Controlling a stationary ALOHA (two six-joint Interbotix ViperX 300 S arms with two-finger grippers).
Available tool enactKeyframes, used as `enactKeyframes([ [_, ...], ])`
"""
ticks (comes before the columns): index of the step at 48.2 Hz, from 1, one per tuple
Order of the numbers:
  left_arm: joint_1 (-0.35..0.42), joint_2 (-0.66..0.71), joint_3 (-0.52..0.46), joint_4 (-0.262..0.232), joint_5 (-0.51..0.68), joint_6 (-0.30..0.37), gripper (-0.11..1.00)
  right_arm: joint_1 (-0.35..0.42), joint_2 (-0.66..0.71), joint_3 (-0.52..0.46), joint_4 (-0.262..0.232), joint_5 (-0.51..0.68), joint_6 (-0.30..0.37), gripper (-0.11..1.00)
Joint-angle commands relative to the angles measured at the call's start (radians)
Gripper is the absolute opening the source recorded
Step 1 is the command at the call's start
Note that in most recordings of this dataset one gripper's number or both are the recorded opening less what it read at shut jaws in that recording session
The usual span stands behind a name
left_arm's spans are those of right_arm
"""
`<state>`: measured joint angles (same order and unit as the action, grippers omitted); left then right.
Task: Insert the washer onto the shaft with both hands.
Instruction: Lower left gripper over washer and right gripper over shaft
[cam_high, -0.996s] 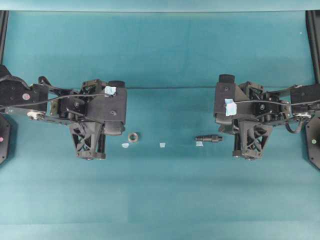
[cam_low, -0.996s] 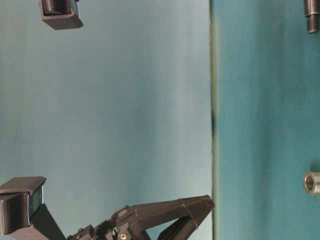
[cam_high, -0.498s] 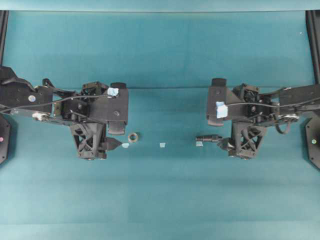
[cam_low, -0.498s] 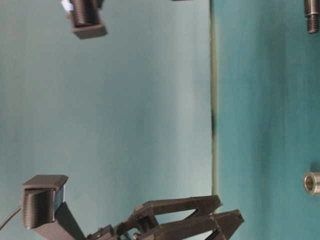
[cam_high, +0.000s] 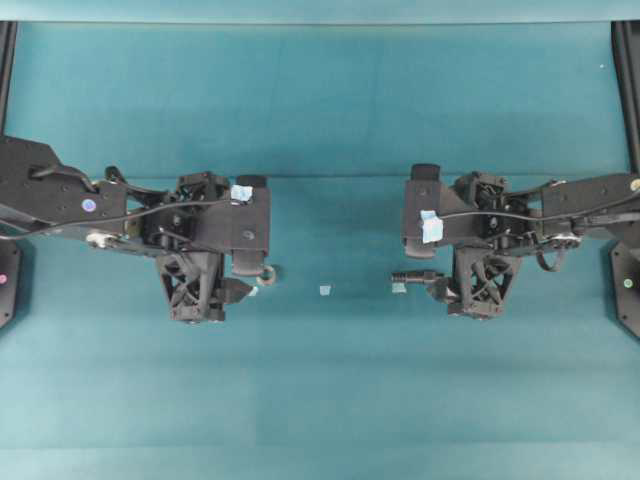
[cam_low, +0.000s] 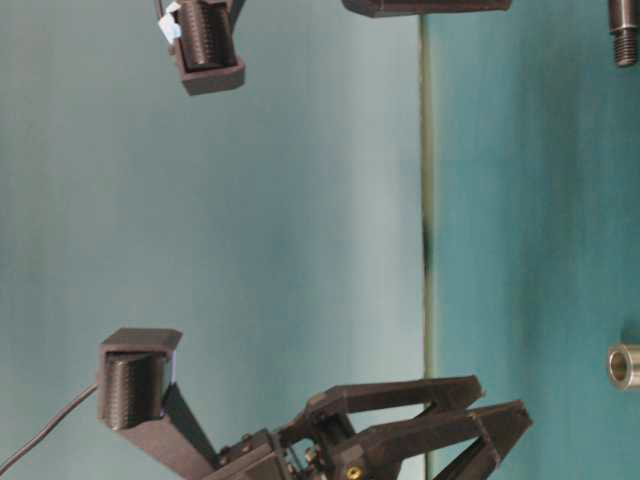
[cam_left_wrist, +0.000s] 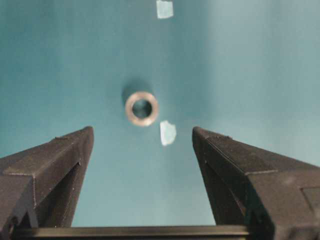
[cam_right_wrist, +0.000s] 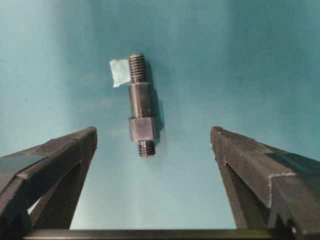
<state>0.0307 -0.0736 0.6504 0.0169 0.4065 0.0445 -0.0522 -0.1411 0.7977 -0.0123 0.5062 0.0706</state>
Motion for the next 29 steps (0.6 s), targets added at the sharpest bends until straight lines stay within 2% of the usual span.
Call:
enactKeyframes([
  [1,0.008,0.003,-0.003,0.003,-0.023,0.003,0.85,0.002,0.011,-0.009,-0.003,-0.008,-0.012,0.90],
  [29,0.028,0.132,-0.002,0.005,-0.104,0.021,0.84,0.009,0.117,-0.005,0.000,-0.046,-0.006,0.88],
])
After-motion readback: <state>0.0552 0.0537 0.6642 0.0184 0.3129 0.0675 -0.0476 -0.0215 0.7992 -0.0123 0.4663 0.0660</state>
